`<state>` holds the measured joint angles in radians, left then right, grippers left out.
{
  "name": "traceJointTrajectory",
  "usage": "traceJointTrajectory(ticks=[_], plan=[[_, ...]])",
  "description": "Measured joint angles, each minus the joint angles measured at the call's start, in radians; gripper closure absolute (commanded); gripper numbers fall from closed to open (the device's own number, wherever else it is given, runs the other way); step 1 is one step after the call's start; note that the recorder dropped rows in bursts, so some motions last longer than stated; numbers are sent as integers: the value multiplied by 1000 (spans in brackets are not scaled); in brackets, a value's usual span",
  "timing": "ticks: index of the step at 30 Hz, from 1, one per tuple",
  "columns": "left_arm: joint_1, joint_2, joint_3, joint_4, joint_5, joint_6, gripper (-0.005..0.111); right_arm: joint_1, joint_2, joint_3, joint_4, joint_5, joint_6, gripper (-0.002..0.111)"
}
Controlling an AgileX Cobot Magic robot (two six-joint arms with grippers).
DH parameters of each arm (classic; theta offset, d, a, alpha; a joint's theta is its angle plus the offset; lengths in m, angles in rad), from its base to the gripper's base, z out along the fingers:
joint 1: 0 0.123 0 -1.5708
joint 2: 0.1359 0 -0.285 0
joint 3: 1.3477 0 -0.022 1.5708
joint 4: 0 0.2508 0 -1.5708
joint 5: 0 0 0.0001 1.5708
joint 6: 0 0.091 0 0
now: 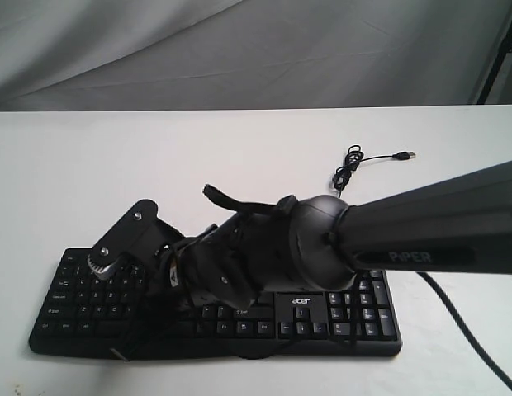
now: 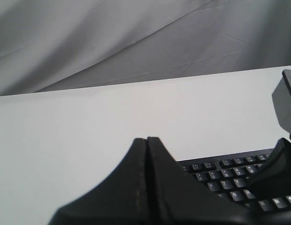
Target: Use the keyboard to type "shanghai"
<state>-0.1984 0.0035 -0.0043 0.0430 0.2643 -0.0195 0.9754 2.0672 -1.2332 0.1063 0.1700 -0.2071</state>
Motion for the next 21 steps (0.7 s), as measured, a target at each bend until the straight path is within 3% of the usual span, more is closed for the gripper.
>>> traceJointTrajectory(ticks=[21], plan=[[0, 0, 0, 0, 0, 0, 107, 0, 57, -78, 0, -8, -16, 108]])
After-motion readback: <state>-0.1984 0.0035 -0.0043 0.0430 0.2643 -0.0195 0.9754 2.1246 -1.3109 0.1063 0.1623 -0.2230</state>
